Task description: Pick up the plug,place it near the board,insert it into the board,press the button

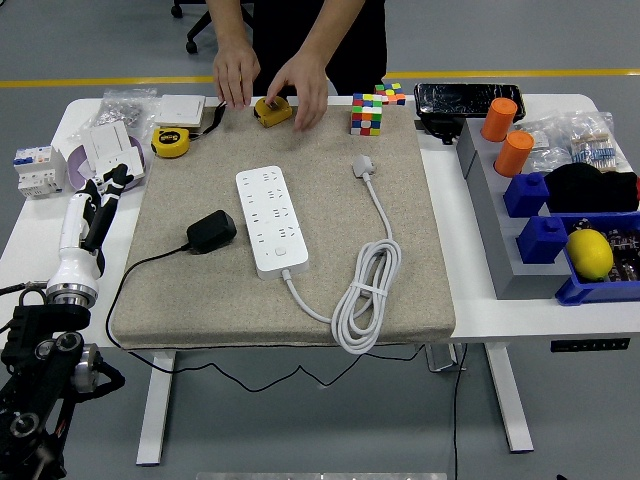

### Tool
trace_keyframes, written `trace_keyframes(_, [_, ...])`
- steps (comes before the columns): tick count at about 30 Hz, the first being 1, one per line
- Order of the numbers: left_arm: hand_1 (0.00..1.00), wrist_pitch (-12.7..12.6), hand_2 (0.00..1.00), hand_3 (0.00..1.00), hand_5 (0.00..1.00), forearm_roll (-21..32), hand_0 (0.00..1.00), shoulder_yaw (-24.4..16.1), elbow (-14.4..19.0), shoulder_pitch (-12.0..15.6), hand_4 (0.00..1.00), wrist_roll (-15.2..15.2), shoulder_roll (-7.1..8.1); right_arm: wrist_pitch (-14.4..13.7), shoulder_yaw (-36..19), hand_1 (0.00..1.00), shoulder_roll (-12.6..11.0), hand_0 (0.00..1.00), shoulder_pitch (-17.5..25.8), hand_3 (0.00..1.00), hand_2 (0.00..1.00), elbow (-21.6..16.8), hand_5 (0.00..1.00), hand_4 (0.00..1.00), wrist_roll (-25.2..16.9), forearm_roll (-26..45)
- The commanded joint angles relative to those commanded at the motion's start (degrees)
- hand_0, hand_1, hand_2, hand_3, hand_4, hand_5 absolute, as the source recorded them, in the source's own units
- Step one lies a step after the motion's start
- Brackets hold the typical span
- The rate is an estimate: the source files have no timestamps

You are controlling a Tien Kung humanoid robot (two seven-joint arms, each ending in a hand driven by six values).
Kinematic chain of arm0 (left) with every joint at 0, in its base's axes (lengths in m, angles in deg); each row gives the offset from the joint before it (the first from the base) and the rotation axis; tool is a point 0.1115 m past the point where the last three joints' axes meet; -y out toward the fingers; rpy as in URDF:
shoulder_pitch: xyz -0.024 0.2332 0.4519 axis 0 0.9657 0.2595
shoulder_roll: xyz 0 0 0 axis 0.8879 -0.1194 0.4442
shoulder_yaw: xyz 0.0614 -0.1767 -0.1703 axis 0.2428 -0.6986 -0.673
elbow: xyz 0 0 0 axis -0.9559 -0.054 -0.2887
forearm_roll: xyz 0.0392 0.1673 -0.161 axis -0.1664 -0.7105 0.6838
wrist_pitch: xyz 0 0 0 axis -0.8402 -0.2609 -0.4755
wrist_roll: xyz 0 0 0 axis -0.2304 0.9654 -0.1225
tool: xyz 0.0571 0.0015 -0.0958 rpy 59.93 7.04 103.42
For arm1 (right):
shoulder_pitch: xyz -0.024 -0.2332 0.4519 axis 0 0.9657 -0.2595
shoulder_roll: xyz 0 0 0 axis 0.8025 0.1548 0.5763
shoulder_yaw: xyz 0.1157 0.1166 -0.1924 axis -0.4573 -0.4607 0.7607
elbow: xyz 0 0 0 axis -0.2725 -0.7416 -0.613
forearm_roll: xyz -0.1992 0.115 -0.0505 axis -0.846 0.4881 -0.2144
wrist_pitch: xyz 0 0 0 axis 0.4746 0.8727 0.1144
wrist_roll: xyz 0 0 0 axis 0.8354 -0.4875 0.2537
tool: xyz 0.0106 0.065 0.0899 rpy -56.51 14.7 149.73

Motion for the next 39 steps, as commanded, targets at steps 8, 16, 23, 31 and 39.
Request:
trace_keyframes(8, [0.998, 1.4, 0.998, 0.940, 0.315, -8.6, 0.998, 1.9, -2.5, -2.9, 0.998, 3.1, 0.81, 0.0, 0.1, 0.736, -0.1, 0.824, 0.1, 0.779, 0.745, 0.0, 0.921, 0.998, 0.0, 0.0])
trace_keyframes(16, [0.998, 3.6, 0.998, 0.977, 0.258, -14.2, 0.998, 5.4, -7.6, -7.4, 0.998, 5.5, 1.06, 0.0, 0.2, 0.736, -0.1, 0.824, -0.1, 0.778, 0.745, 0.0, 0.922, 0.998, 0.0, 0.1])
trace_keyframes(23, [0.998, 4.3, 0.998, 0.986, 0.247, -16.6, 0.998, 7.3, -12.2, -10.1, 0.998, 5.8, 0.68, 0.0, 0.1, 0.736, -0.1, 0.824, -0.2, 0.779, 0.745, 0.0, 0.924, 0.998, 0.1, 0.1])
trace_keyframes(31, [0.998, 5.6, 0.998, 0.953, 0.231, -18.1, 0.998, 9.0, -14.3, -10.8, 0.998, 6.2, 0.77, 0.0, -0.1, 0.736, 0.0, 0.825, -0.1, 0.779, 0.745, 0.0, 0.924, 0.998, 0.1, 0.0])
trace_keyframes(39, [0.998, 5.1, 0.917, 0.887, 0.221, -18.0, 0.998, 12.0, -16.3, -11.3, 0.998, 6.0, 0.51, 0.0, 0.2, 0.736, 0.0, 0.824, -0.3, 0.779, 0.745, 0.0, 0.924, 0.998, 0.0, 0.2])
